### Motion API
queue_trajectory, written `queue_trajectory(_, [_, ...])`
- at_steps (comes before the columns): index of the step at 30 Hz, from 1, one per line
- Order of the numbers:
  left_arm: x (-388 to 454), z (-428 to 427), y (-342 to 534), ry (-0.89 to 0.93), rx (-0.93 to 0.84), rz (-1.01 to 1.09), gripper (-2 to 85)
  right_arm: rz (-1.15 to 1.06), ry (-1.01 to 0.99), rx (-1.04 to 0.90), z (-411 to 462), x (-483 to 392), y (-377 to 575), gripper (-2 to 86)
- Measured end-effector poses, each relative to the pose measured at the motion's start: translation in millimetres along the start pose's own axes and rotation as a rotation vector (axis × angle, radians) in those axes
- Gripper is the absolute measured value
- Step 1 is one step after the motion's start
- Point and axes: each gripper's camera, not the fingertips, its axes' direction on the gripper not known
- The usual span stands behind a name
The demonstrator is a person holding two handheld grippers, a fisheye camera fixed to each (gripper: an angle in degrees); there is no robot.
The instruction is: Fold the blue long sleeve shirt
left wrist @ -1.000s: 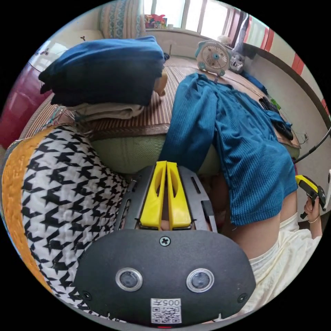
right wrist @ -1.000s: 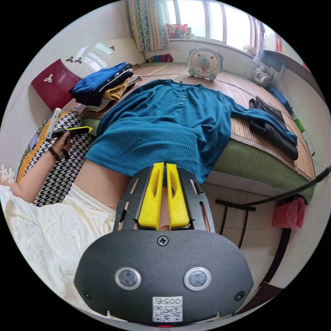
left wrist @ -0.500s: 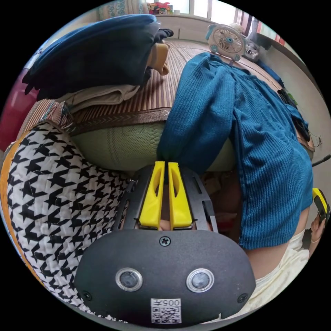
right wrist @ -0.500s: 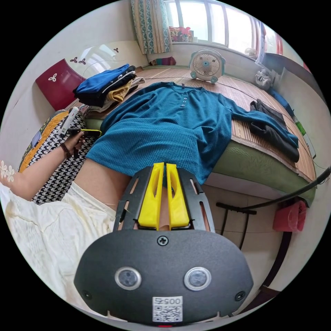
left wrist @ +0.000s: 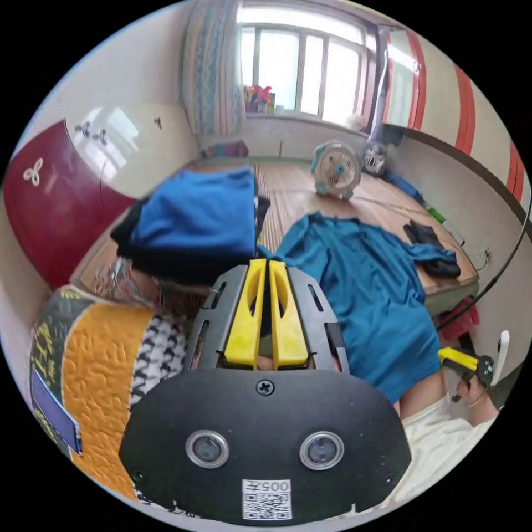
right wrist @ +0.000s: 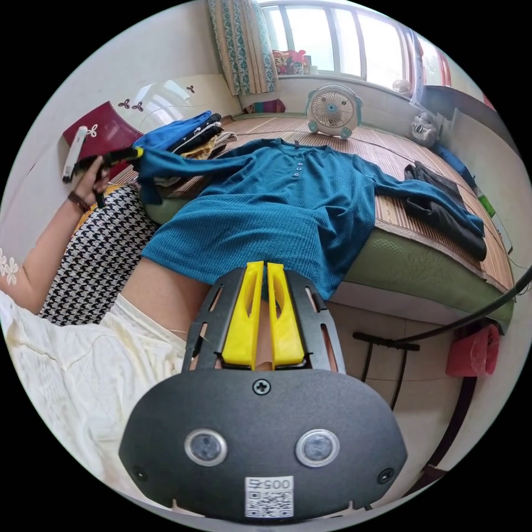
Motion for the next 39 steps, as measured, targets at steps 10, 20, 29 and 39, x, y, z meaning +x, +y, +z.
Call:
queue_trajectory(10, [210, 3, -124, 0.193, 0.204, 0.372, 8.5, 0.072, -0.042, 0.004, -5, 10, -7, 0.9])
queue_trajectory(20, [352, 122, -15, 0.469, -0.285, 0.652, 10.8, 0.077, -0.041, -0.007, -26, 16, -11, 4.0])
queue_trajectory(29, [220, 120, -68, 0.318, -0.110, 0.226, 8.6, 0.042, 0.035, 0.078, -25, 50, -80, 4.0])
queue_trajectory(39, [141, 155, -41, 0.140, -0.215, 0.093, 8.1, -0.104, -0.032, -0.054, 83, 38, -264, 6.4])
